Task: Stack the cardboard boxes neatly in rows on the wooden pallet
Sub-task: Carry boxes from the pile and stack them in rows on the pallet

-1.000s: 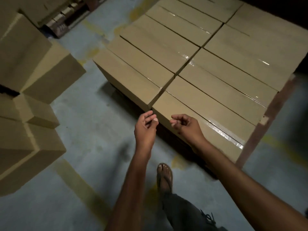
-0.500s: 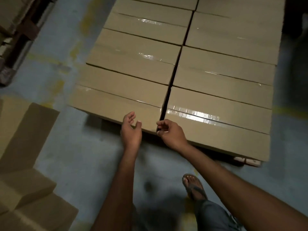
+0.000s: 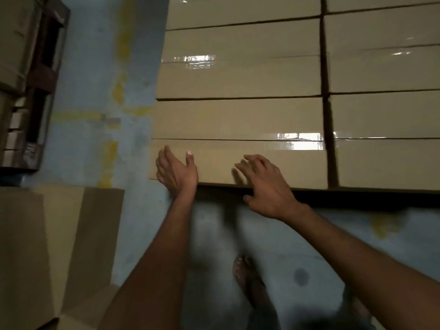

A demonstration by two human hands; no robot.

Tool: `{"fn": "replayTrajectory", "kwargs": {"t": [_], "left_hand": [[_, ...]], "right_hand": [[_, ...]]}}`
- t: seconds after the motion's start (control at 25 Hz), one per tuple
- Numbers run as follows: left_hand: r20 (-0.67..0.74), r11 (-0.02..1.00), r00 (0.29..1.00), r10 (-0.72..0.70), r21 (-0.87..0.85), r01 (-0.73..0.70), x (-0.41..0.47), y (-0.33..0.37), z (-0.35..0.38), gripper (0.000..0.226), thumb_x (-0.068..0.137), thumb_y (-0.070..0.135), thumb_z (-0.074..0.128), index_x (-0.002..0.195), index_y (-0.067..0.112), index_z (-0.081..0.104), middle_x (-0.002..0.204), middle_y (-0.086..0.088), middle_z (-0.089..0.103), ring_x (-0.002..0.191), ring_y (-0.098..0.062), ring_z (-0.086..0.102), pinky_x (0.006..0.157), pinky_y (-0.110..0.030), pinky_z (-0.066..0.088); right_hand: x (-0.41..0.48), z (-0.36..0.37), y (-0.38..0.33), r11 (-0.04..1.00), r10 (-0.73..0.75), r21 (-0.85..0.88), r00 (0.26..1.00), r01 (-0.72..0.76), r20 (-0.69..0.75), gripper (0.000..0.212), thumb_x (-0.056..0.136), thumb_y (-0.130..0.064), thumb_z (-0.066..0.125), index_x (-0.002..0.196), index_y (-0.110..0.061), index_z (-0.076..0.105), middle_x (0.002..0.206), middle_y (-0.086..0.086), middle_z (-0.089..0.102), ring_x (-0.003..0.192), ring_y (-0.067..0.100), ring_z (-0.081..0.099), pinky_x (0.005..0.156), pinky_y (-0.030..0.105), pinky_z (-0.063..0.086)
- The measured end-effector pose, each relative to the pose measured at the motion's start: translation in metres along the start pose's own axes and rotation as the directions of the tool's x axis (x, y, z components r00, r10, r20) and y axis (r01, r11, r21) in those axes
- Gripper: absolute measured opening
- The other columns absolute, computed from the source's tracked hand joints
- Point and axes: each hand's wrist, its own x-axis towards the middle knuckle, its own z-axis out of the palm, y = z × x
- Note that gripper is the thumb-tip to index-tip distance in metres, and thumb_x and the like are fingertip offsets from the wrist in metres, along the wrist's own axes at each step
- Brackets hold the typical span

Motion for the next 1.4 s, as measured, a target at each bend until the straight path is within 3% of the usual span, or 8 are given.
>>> {"fn": "replayTrajectory", "kwargs": {"t": [0.16, 0.28, 0.68, 0.84, 0.92, 1.04, 1.16, 1.4], "left_hand": [[0.069, 0.984, 0.982, -0.176, 0.053, 0.172, 0.052, -0.031, -0.008, 0.080, 0.100, 0.051, 0.054, 0.163, 0.016, 0.017, 0.170, -0.008, 0.015, 0.156, -0.031, 0.013, 0.122, -0.054, 0.014], [0.164, 0.953, 0.943, -0.291, -0.032, 0.300, 0.073, -0.041, -0.006, 0.081, 0.100, 0.052, 0.055, 0.163, 0.018, 0.017, 0.165, -0.015, 0.025, 0.150, -0.038, 0.024, 0.116, -0.055, 0.029], [0.152, 0.978, 0.982, -0.116, -0.156, 0.140, 0.069, -0.056, -0.007, 0.072, 0.097, 0.048, 0.062, 0.156, 0.019, 0.033, 0.155, -0.018, 0.037, 0.140, -0.042, 0.037, 0.111, -0.049, 0.038], [0.240, 0.954, 0.968, -0.077, -0.264, 0.141, 0.073, -0.079, -0.006, 0.072, 0.097, 0.042, 0.066, 0.157, 0.019, 0.031, 0.154, -0.013, 0.037, 0.138, -0.036, 0.043, 0.114, -0.047, 0.040], [0.304, 0.926, 0.948, -0.090, -0.324, 0.192, 0.078, -0.085, -0.009, 0.072, 0.094, 0.041, 0.069, 0.153, 0.023, 0.031, 0.154, -0.010, 0.040, 0.136, -0.034, 0.045, 0.114, -0.051, 0.042], [0.326, 0.925, 0.935, -0.139, -0.295, 0.240, 0.082, -0.081, -0.008, 0.071, 0.092, 0.044, 0.067, 0.151, 0.028, 0.031, 0.153, -0.009, 0.044, 0.138, -0.036, 0.043, 0.115, -0.055, 0.038], [0.241, 0.955, 0.951, -0.192, -0.178, 0.238, 0.078, -0.064, -0.006, 0.068, 0.096, 0.037, 0.062, 0.155, 0.023, 0.032, 0.157, -0.011, 0.041, 0.143, -0.038, 0.036, 0.120, -0.057, 0.023], [0.177, 0.939, 0.953, -0.247, -0.201, 0.281, 0.082, -0.050, 0.000, 0.071, 0.090, 0.043, 0.058, 0.153, 0.022, 0.034, 0.155, -0.010, 0.041, 0.139, -0.038, 0.039, 0.116, -0.053, 0.030]], "right_hand": [[0.055, 0.029, -0.058, 0.984, -0.105, -0.141, 0.993, 0.113, 0.062, 0.096, 0.079, -0.027, 0.077, 0.160, -0.025, 0.025, 0.168, 0.011, 0.015, 0.155, 0.033, 0.009, 0.123, 0.052, 0.017], [0.067, 0.038, -0.057, 0.964, -0.079, -0.246, 0.993, 0.098, 0.087, 0.102, 0.079, -0.024, 0.080, 0.162, -0.026, 0.019, 0.170, 0.010, 0.008, 0.156, 0.035, 0.007, 0.123, 0.056, 0.017], [0.059, 0.027, -0.038, 0.968, -0.064, -0.241, 0.997, 0.074, 0.048, 0.100, 0.081, -0.025, 0.079, 0.162, -0.026, 0.021, 0.171, 0.006, 0.009, 0.155, 0.032, 0.011, 0.121, 0.049, 0.024], [0.049, 0.031, -0.033, 0.992, -0.041, -0.118, 0.999, 0.042, 0.011, 0.075, 0.088, -0.034, 0.073, 0.154, -0.024, 0.039, 0.167, 0.007, 0.024, 0.150, 0.031, 0.024, 0.115, 0.048, 0.033], [0.040, 0.029, -0.021, 0.996, 0.081, -0.036, 0.991, -0.085, -0.109, 0.059, 0.091, -0.041, 0.067, 0.144, -0.022, 0.051, 0.161, 0.008, 0.036, 0.142, 0.032, 0.035, 0.111, 0.049, 0.040], [0.026, 0.019, 0.016, 0.921, 0.380, 0.047, 0.867, -0.386, -0.322, 0.054, 0.091, -0.041, 0.065, 0.138, -0.017, 0.054, 0.155, 0.011, 0.041, 0.136, 0.035, 0.039, 0.107, 0.049, 0.042], [0.014, 0.002, 0.056, 0.769, 0.632, 0.179, 0.687, -0.613, -0.359, 0.069, 0.091, -0.044, 0.067, 0.147, -0.011, 0.045, 0.160, 0.016, 0.034, 0.141, 0.037, 0.034, 0.112, 0.048, 0.036], [0.015, -0.026, 0.090, 0.564, 0.809, 0.529, 0.554, -0.634, -0.197, 0.091, 0.081, -0.030, 0.080, 0.155, -0.008, 0.032, 0.150, 0.017, 0.046, 0.138, 0.039, 0.038, 0.109, 0.039, 0.038]]}}
